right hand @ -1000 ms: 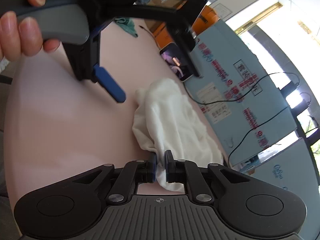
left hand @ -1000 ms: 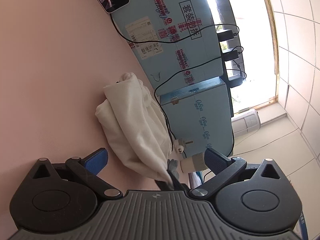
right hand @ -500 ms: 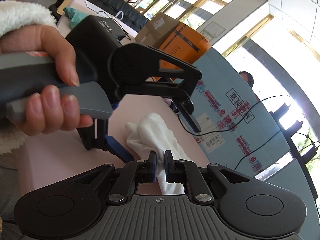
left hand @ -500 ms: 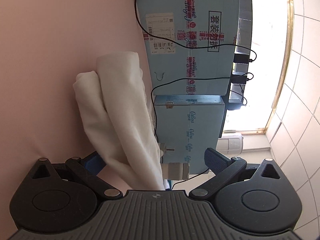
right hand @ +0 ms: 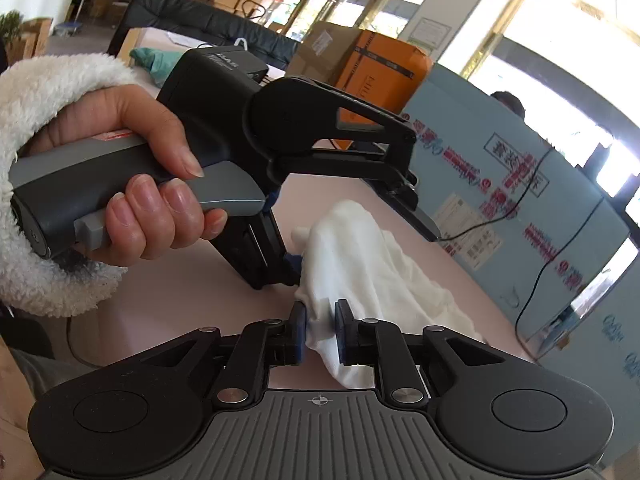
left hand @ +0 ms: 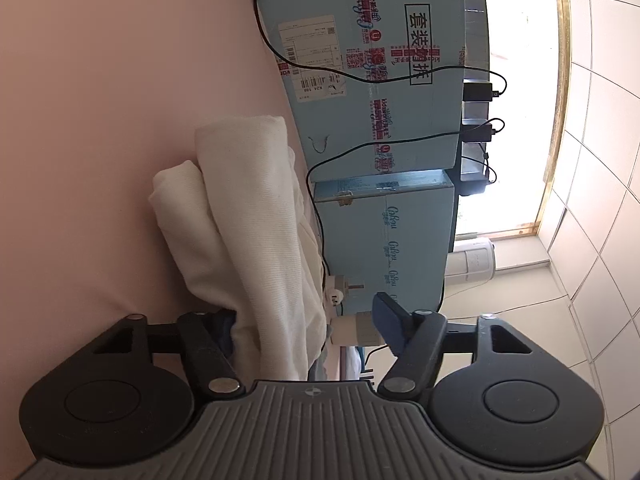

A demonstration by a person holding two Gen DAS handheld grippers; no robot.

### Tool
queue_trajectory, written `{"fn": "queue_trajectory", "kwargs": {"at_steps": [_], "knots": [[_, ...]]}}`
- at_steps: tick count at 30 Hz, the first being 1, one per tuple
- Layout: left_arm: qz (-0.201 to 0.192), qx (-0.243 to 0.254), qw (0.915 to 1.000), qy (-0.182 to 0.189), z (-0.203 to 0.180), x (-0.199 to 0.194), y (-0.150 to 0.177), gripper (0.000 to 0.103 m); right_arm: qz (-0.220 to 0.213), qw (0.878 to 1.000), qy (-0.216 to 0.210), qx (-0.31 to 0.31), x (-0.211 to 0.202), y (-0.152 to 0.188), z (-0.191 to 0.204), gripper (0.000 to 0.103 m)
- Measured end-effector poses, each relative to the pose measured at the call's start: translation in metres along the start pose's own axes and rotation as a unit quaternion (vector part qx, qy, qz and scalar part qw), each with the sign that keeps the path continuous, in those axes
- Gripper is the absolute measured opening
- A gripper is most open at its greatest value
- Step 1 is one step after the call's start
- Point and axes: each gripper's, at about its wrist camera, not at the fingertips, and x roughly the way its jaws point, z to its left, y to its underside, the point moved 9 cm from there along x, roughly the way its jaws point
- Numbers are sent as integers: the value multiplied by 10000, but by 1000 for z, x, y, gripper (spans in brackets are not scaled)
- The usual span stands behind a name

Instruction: Fold clothes

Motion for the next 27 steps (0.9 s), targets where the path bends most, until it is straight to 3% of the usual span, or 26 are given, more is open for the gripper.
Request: {"fn": "queue_trajectory", "kwargs": {"at_steps": [3, 5, 7, 9, 12, 13, 14, 16, 17, 18, 19, 22, 24, 27], "knots": [[117, -236, 9996, 51, 16, -1, -5, 18, 68, 9958, -166, 894, -4, 15, -14, 52], [199, -388, 9988, 214, 19, -2, -7, 18, 41, 9825, -382, 1822, -11, 28, -32, 54], [265, -498, 9980, 271, 20, -2, -9, 18, 11, 9589, -611, 2772, -18, 40, -50, 56], [341, -732, 9957, 465, 20, -2, -11, 19, -46, 9112, -972, 4003, -23, 56, -73, 59], [372, -878, 9928, 725, 14, -4, -12, 19, -174, 8031, -1763, 5690, -23, 81, -94, 65], [369, -851, 9928, 764, 10, -5, -12, 19, -191, 7742, -1923, 6027, -22, 87, -97, 65], [366, -816, 9929, 785, 7, -6, -12, 19, -208, 7561, -2006, 6226, -21, 90, -99, 65], [366, -746, 9933, 797, 1, -7, -12, 19, -271, 7397, -2031, 6410, -16, 91, -105, 68], [366, -724, 9936, 788, 0, -7, -12, 19, -279, 7310, -2019, 6512, -13, 91, -107, 74], [365, -715, 9937, 776, -1, -7, -12, 19, -289, 7157, -2015, 6681, -10, 93, -109, 79], [363, -713, 9939, 761, -1, -7, -13, 19, -339, 6949, -2040, 6887, -6, 95, -113, 79], [353, -747, 9939, 725, 3, -8, -13, 19, -549, 6537, -1984, 7282, 1, 97, -127, 79], [355, -761, 9939, 718, 4, -7, -14, 19, -656, 6186, -1814, 7617, 9, 103, -140, 79], [376, -733, 9946, 639, 7, -8, -15, 22, -641, 5934, -1499, 7882, 23, 108, -157, 79]]}}
